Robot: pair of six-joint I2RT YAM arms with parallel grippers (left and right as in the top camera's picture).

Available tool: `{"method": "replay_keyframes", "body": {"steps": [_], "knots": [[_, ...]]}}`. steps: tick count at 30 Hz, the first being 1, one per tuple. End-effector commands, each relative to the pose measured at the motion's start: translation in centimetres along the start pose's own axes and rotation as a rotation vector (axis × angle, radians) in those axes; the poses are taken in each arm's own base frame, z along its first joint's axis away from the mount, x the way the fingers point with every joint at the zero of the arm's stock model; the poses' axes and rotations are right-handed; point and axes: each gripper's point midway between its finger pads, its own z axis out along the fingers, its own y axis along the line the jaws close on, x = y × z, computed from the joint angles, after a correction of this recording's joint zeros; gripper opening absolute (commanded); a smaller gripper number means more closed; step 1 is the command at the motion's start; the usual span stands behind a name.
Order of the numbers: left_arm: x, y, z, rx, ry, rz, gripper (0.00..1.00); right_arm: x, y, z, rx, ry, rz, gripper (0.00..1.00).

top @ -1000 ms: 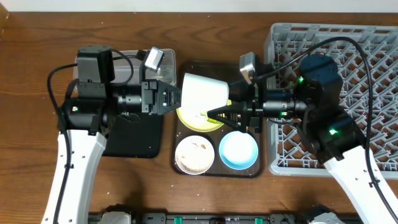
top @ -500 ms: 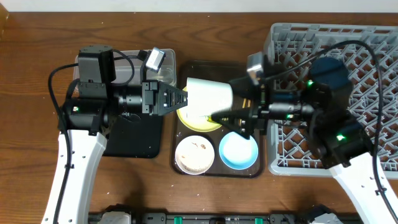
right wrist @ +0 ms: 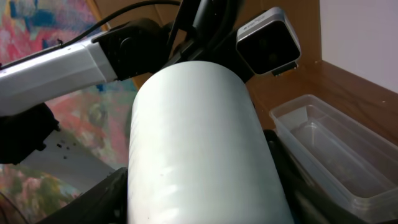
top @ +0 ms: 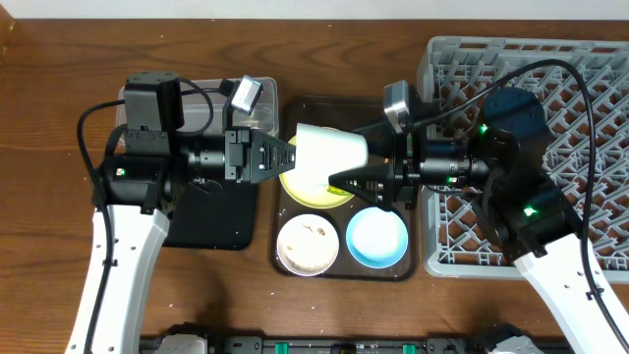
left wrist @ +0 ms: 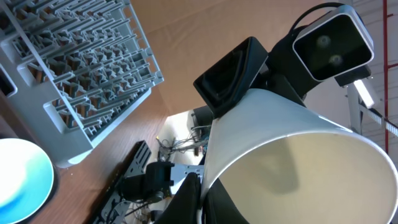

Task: Sort waste into correct bins and load items into the dishwasher rack
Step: 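Lift white cup and hand it to the right gripper, then place white cup into dish rack with right gripper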

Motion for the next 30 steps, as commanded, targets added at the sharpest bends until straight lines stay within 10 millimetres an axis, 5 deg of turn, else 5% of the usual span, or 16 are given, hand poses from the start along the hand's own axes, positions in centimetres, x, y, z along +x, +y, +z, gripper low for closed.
{"method": "replay_keyframes", "body": {"steps": [1,3,6,9,15,22,26,30], "knots": [[0.3,-0.6,0.2,0.024,0.017,0.033,0.17,-0.1,0.6,0.0,-0.026,0.007,-0.003,0.61],[0.2,-0.5,0.2,0.015,0.012,0.032,0.46,0.1,-0.3,-0.4,0.01,0.009,0.025,0.58],[-0.4,0.6,0.1,-0.047,-0.02,0.032,0.58,0.5,-2.6,-2.2,0.139,0.004,0.093,0.57],[-1.3,2.2,-0.1,-0.145,-0.07,0.032,0.6,0.7,-5.2,-5.8,0.33,-0.024,0.17,0.57],[-2.2,5.3,-0.9,-0.321,-0.148,-0.007,0.67,3.4,-9.2,-16.5,0.817,-0.094,0.381,0.58],[-1.6,7.5,-1.7,-0.438,-0.168,-0.082,0.68,13.5,-10.7,-30.6,1.565,0.01,0.796,0.55],[-1.1,7.8,-1.7,-0.448,-0.15,-0.073,0.68,17.5,-10.8,-33.9,1.75,0.114,0.978,0.55],[-0.9,7.9,-1.7,-0.451,-0.142,-0.074,0.68,19.6,-12.6,-33.7,1.717,0.196,1.07,0.56]]}}
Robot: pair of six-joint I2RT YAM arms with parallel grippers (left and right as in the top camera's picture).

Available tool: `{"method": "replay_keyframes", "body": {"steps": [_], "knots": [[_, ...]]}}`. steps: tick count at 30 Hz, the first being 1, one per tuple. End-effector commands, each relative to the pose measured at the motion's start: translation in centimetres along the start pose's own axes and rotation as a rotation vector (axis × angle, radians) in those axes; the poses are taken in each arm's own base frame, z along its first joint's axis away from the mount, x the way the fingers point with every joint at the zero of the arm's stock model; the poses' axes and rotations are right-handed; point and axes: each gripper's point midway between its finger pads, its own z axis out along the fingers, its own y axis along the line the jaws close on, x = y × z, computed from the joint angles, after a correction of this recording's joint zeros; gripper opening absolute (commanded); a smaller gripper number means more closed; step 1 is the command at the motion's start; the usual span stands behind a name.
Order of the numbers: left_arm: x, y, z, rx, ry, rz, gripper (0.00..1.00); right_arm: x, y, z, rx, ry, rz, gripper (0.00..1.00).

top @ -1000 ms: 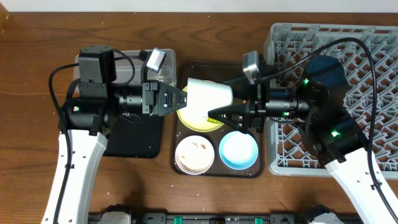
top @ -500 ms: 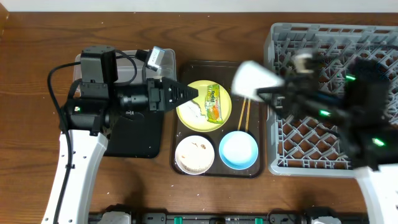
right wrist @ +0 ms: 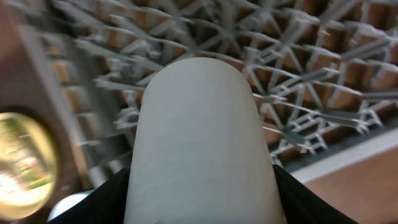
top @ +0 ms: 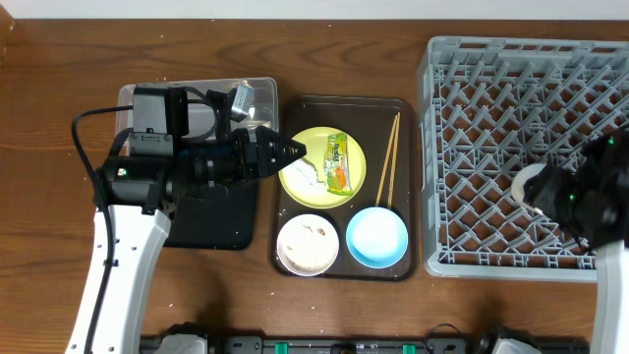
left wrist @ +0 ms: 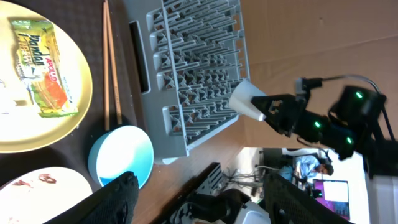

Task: Sort waste into correct bins and load items into the dishwasher rack
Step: 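Place white cup into dish rack with right gripper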

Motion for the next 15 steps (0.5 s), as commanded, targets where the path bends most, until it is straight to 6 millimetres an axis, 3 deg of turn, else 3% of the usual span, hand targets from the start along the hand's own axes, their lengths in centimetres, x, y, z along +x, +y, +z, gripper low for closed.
{"method": "replay_keyframes", "body": {"steps": [1,7,11,15], "knots": [[0.0,0.1,-0.1,-0.014,-0.004,0.035,0.68,-0.4,-1.5,1.7,0.097,0.04,0.03,0.57],[0.1,0.2,-0.1,-0.017,0.001,0.031,0.68,1.5,-1.4,4.6,0.102,0.211,0.031,0.61],[0.4,0.8,0.2,-0.059,0.005,0.021,0.68,1.7,-1.3,5.2,0.103,0.238,0.027,0.83],[1.4,1.7,1.2,-0.144,0.031,0.04,0.68,0.7,0.5,4.3,0.011,0.217,-0.017,0.91]]}}
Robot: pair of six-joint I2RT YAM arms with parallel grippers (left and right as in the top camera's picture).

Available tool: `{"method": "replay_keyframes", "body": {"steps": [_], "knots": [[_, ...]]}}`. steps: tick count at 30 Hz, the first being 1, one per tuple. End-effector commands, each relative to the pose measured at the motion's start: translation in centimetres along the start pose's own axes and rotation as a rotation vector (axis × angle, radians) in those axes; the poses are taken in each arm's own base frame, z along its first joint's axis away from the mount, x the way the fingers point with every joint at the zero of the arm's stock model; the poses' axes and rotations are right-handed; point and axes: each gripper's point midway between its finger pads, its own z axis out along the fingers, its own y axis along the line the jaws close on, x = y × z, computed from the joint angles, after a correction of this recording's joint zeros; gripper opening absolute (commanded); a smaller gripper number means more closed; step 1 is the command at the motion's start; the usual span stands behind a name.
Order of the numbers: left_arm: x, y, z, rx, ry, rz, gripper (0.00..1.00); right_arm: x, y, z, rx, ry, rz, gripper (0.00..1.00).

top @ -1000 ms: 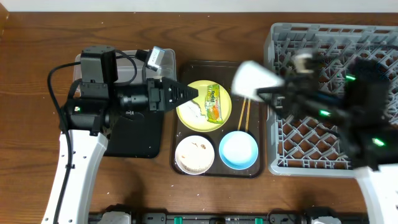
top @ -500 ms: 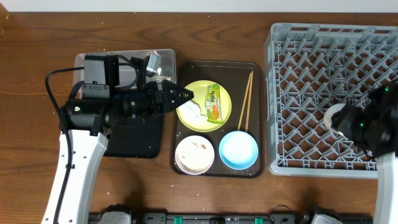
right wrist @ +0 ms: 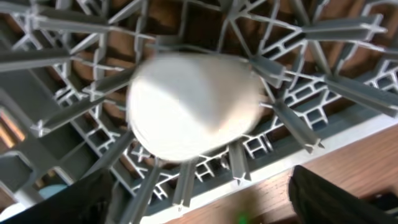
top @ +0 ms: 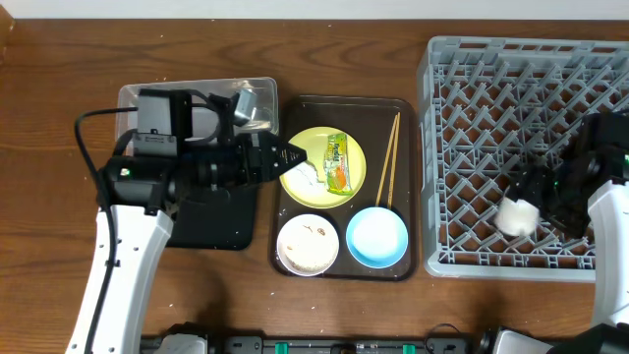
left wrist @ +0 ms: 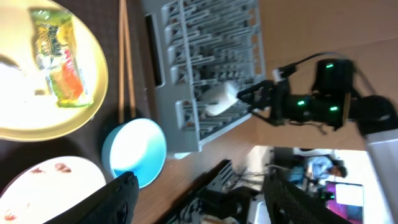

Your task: Sort waste into correct bins and load items into the dishwasher rack

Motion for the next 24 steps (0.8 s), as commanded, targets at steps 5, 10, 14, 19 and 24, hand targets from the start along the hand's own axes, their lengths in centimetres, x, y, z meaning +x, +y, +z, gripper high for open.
{"method": "replay_keyframes", "body": {"steps": [5,10,14,19,24], "knots": [[1.7,2.2,2.5,-0.263,0.024,0.111,0.68,-1.6,6.5,-5.4,-0.349,-0.092,-0.19,0.89],[3.4,5.4,4.6,-0.545,0.054,0.228,0.67,-0.6,11.6,-9.9,-0.663,-0.156,-0.344,0.88],[5.8,7.2,8.0,-0.638,0.17,0.291,0.63,0.2,12.8,-11.3,-0.72,-0.179,-0.39,0.88],[9.0,8.8,13.6,-0.652,0.327,0.346,0.56,0.9,13.4,-11.6,-0.728,-0.177,-0.418,0.88],[10.7,10.3,17.5,-0.669,0.386,0.4,0.5,1.4,13.9,-11.6,-0.732,-0.17,-0.449,0.89]]}}
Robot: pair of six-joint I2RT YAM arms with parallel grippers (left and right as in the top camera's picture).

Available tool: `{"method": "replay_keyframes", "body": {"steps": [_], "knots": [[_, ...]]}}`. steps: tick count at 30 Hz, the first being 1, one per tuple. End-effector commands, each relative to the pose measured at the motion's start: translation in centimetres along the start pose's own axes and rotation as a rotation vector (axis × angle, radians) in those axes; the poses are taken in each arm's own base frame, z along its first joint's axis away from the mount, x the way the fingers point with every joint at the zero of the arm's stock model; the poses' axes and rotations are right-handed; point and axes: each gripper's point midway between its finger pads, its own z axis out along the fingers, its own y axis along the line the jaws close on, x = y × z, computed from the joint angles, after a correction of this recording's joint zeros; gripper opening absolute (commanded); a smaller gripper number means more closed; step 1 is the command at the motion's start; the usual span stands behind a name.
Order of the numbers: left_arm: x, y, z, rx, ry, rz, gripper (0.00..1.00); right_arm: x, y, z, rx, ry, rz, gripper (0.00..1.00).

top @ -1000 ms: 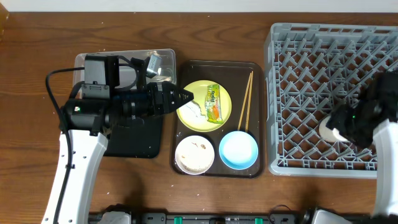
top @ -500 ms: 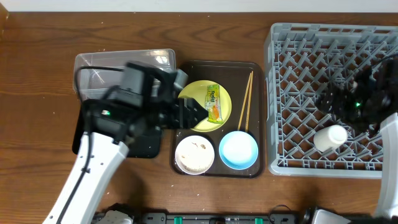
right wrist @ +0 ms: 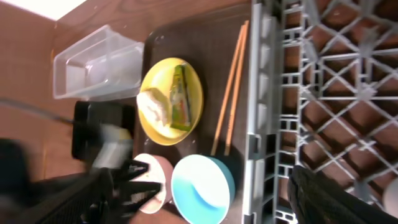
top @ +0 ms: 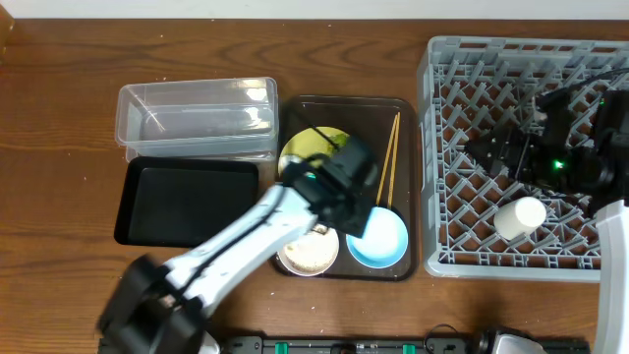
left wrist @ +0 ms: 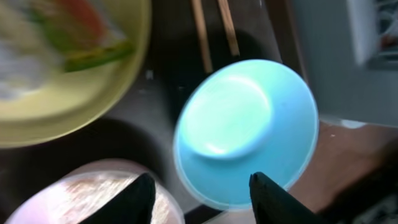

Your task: Sort waste into correct bins and load items into the dishwasher rack

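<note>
The white cup lies on its side in the grey dishwasher rack, front right, with nothing gripping it. My right gripper hangs open and empty over the rack's left half. My left gripper is open just above the blue bowl, one finger toward the pink-white bowl. On the brown tray are also the yellow plate with a green wrapper and white scrap, and the chopsticks.
A clear plastic bin stands at the back left, with a black bin in front of it. My left arm stretches across the table's front to the tray. The rack's grid of tines fills the right side.
My left gripper was by the yellow plate's left edge and is now over the blue bowl. My right gripper was at the cup and is now higher and further back-left; the cup stays in the rack.
Both grippers met at the white cup above the tray. Then my right gripper held it over the rack while the left stood open near the yellow plate. Then the cup was down in the rack's front right. Now it lies there free.
</note>
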Motion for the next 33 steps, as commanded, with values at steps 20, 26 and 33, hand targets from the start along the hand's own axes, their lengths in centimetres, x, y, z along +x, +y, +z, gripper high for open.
{"method": "replay_keyframes", "body": {"steps": [20,26,33], "knots": [[-1.5,-1.0,-3.0,0.033,-0.005,-0.019,0.06,0.1,1.8,0.0,-0.041,0.003,-0.083,0.89],[-4.5,-1.1,-13.4,0.458,-0.189,-0.094,0.06,1.0,6.4,-0.4,-0.293,0.014,-0.286,0.87],[-5.4,0.5,-23.0,0.911,-0.332,-0.11,0.06,3.8,14.3,0.7,-0.561,0.065,-0.547,0.88]]}}
